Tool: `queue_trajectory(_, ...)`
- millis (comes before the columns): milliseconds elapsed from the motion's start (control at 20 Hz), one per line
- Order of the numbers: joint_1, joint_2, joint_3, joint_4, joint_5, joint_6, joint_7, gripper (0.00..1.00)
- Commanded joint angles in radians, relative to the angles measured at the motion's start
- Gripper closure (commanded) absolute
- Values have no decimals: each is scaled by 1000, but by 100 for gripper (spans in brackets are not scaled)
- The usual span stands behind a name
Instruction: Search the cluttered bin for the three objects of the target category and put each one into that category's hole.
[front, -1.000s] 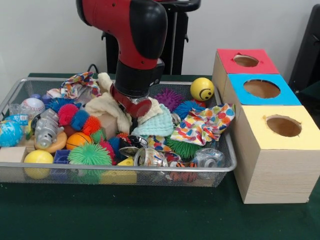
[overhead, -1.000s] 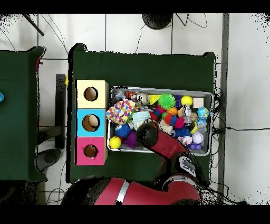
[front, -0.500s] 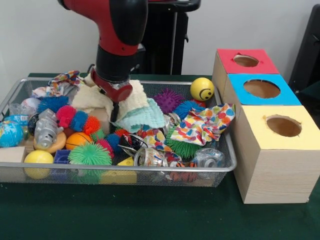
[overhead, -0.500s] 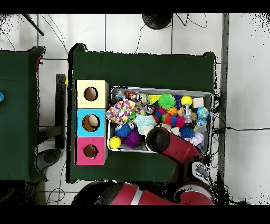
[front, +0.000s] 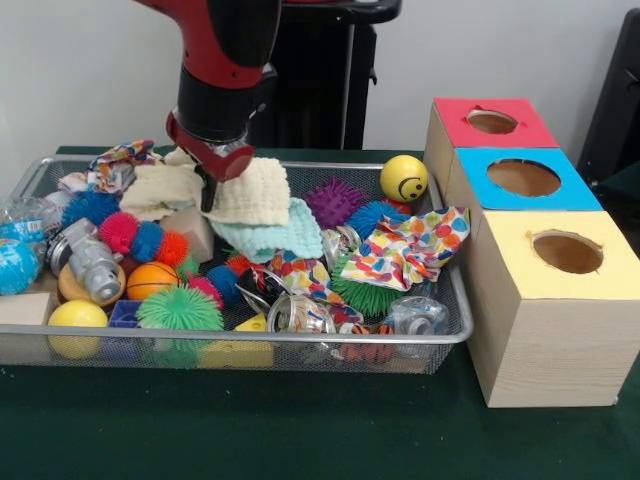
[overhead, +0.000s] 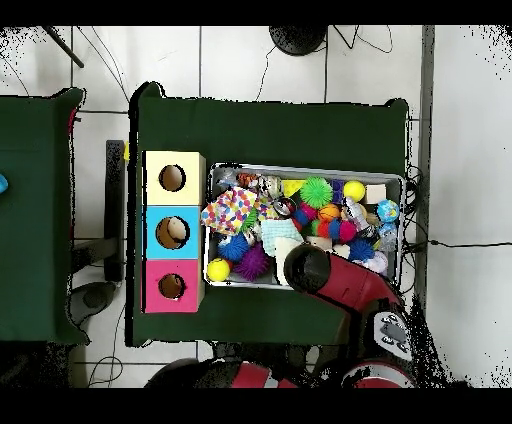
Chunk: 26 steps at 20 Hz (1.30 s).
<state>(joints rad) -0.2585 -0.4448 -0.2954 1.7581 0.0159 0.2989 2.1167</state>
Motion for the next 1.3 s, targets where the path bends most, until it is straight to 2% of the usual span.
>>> queue_trajectory(50, -41, -8, -29, -119, -71, 62, -6, 100)
queue_trajectory(250, -1, -11, -67, -138, -58, 83, 44, 100)
queue_trajectory(400, -5, -50, -66, -151, -68, 103, 21, 100)
queue_trajectory(700, -37, -188, -61, -177, -97, 353, -92, 100)
queue_trajectory(1050, -49, -274, -59, -264, -141, 624, -144, 100)
queue_trajectory(1300, -56, -302, -48, -336, -167, 769, -147, 100)
